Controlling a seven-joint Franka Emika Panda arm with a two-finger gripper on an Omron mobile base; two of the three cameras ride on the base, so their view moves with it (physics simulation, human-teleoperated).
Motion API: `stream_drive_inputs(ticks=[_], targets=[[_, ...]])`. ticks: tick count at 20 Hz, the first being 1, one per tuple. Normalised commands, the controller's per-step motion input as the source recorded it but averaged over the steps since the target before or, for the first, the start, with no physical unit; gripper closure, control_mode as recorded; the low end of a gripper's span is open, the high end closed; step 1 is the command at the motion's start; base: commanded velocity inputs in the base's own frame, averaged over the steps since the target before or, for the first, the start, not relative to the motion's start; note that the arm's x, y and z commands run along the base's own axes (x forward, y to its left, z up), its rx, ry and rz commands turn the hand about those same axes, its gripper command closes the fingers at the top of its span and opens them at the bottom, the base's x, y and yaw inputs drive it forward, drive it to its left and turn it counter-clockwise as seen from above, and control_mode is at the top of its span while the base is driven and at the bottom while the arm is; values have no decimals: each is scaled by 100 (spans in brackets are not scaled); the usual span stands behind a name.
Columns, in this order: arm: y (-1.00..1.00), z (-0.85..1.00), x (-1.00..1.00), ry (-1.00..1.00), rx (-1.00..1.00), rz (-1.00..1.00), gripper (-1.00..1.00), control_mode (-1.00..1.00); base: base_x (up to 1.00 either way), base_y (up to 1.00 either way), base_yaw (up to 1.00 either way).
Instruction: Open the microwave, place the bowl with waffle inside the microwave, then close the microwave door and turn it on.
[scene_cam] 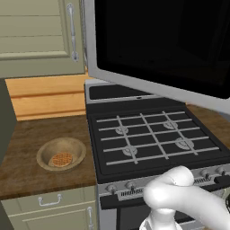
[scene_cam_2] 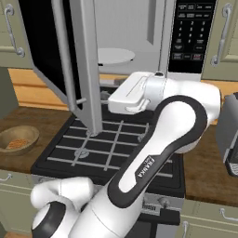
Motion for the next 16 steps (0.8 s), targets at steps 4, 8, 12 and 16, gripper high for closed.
stream_drive_inputs(ticks=[4, 8, 12, 16], targets=[[86, -2, -49, 3, 0, 0, -100, -100, 0, 0, 0], [87, -3, -51, 4, 0, 0, -100, -100, 0, 0, 0], [91, -3, -50, 4, 0, 0, -100, -100, 0, 0, 0], [99, -6, -56, 0, -6, 0, -100, -100, 0, 0, 0]])
